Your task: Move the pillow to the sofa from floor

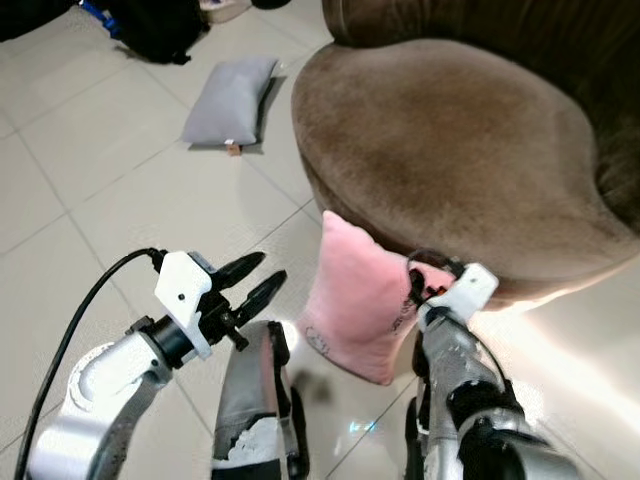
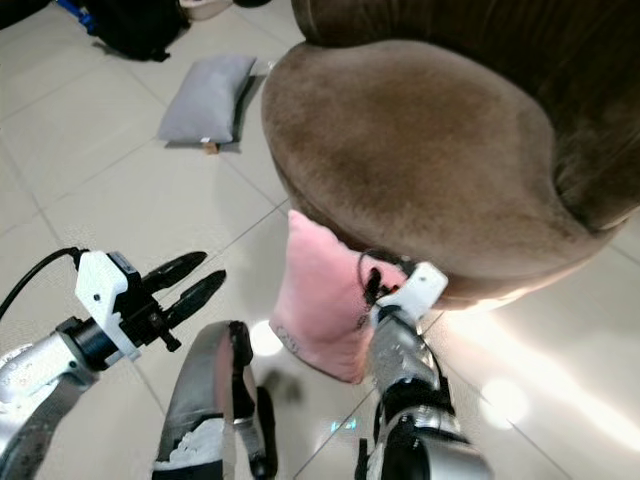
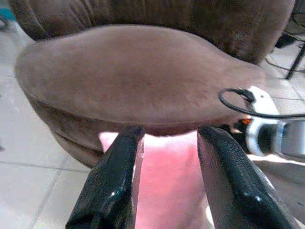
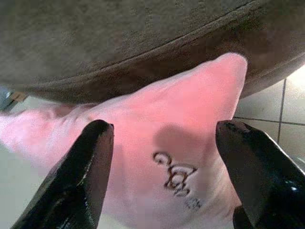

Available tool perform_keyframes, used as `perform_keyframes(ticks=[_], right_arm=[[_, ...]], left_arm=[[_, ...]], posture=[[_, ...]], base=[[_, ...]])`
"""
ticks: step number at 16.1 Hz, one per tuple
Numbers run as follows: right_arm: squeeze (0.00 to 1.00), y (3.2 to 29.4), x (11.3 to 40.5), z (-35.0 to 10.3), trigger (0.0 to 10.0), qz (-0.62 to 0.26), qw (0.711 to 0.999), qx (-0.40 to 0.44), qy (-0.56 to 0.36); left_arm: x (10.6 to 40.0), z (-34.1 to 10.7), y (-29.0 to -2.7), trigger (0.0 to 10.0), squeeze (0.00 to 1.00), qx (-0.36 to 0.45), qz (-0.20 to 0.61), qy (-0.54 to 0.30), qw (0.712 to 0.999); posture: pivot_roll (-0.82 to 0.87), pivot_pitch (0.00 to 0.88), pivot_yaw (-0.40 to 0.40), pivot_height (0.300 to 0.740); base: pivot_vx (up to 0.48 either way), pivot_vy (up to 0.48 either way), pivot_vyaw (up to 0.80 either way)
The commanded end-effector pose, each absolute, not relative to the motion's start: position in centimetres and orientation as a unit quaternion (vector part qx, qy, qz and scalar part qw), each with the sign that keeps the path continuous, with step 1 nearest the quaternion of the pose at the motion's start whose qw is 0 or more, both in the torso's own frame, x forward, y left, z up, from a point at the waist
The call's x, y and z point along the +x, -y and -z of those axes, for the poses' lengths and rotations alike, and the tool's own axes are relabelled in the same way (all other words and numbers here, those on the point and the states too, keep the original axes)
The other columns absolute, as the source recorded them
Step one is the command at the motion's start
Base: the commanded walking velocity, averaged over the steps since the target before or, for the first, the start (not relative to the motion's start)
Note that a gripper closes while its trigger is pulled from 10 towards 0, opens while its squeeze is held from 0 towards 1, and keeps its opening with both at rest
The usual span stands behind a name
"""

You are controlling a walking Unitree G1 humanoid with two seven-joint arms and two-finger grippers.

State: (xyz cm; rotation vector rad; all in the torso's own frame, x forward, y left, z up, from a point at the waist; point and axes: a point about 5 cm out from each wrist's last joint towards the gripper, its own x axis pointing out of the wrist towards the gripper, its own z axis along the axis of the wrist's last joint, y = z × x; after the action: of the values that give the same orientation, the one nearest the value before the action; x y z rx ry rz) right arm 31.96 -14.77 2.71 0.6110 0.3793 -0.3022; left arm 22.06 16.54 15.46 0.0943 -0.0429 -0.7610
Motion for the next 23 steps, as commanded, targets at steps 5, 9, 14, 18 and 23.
perform_keyframes(ticks=[5, 9, 14, 18, 23], right_arm=[[1.00, 13.8, 32.2, -2.6, 10.0, 0.166, 0.921, 0.297, -0.188], [0.00, 12.9, 32.7, -3.5, 10.0, 0.132, 0.935, 0.290, -0.155], [0.00, 14.1, 33.1, -4.0, 10.0, 0.160, 0.939, 0.272, -0.139], [0.00, 17.5, 32.4, -4.0, 10.0, 0.262, 0.925, 0.253, -0.108], [1.00, 16.9, 33.2, -4.8, 10.0, 0.230, 0.879, 0.413, -0.060]], left_arm=[[21.6, -17.0, -18.1, 10.0, 0.00, 0.069, 0.377, 0.006, 0.923], [21.5, -17.0, -17.7, 10.0, 0.00, 0.067, 0.379, 0.004, 0.923], [21.4, -17.1, -17.6, 10.0, 0.00, 0.068, 0.378, 0.001, 0.923], [21.3, -17.1, -17.3, 10.0, 0.00, 0.068, 0.386, 0.000, 0.920], [21.3, -17.1, -17.2, 10.0, 0.00, 0.061, 0.387, 0.001, 0.920]], posture=[[0.30, 0.322, 0.151, 0.551], [0.29, 0.322, 0.144, 0.532], [0.29, 0.323, 0.143, 0.477], [0.28, 0.321, 0.147, 0.472], [0.28, 0.319, 0.148, 0.472]], base=[[0.000, 0.000, 0.00], [0.000, 0.000, 0.00], [0.000, 0.000, 0.00], [0.000, 0.000, 0.00], [0.000, 0.000, 0.00]])
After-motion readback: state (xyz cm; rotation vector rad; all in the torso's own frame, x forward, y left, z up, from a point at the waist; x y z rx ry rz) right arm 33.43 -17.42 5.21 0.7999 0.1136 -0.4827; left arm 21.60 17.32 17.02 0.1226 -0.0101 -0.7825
